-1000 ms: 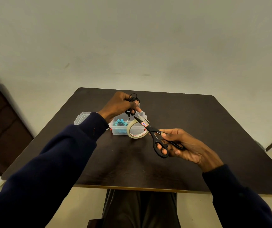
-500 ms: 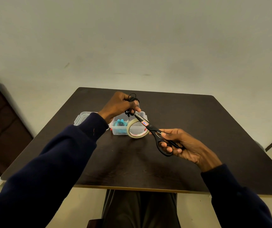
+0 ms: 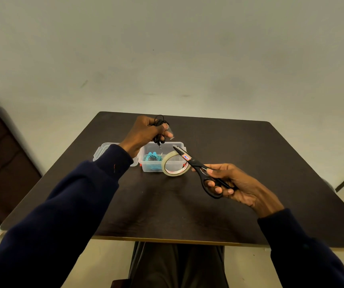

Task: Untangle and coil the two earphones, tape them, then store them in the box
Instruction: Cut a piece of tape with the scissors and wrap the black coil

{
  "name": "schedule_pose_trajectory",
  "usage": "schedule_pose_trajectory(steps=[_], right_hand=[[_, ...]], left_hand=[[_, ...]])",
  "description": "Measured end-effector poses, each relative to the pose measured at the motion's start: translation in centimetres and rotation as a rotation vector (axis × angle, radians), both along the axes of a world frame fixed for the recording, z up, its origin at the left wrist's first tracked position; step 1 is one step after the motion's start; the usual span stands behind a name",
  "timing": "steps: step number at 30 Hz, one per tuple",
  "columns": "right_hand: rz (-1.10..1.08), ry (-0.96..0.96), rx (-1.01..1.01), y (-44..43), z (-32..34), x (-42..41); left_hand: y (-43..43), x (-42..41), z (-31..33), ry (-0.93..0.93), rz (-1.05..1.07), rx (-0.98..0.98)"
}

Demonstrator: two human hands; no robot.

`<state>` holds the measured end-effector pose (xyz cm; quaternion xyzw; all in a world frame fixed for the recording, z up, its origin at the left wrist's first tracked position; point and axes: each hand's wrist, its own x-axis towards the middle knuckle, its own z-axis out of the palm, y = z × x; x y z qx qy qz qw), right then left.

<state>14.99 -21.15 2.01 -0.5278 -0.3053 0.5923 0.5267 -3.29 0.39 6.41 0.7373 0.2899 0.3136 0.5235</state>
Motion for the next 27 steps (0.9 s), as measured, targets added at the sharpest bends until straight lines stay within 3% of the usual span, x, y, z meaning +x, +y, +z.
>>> schedule_pose_trajectory(steps=[14, 20, 27], right_hand=[[-0.016, -0.302, -0.088, -2.6, 1.1, 4.3], [0.145, -0.456, -0.225, -5.6, 1.5, 6.8], [0.107, -0.456, -0.223, -5.4, -0.7, 6.2]], left_hand=[[-0.1, -0.6, -0.8, -0.002, 0.022, -0.017], [-0.1, -0.3, -1.2, 0.022, 0.011, 0.012], [-0.6, 0.3, -1.7, 0.013, -0.011, 0.019]])
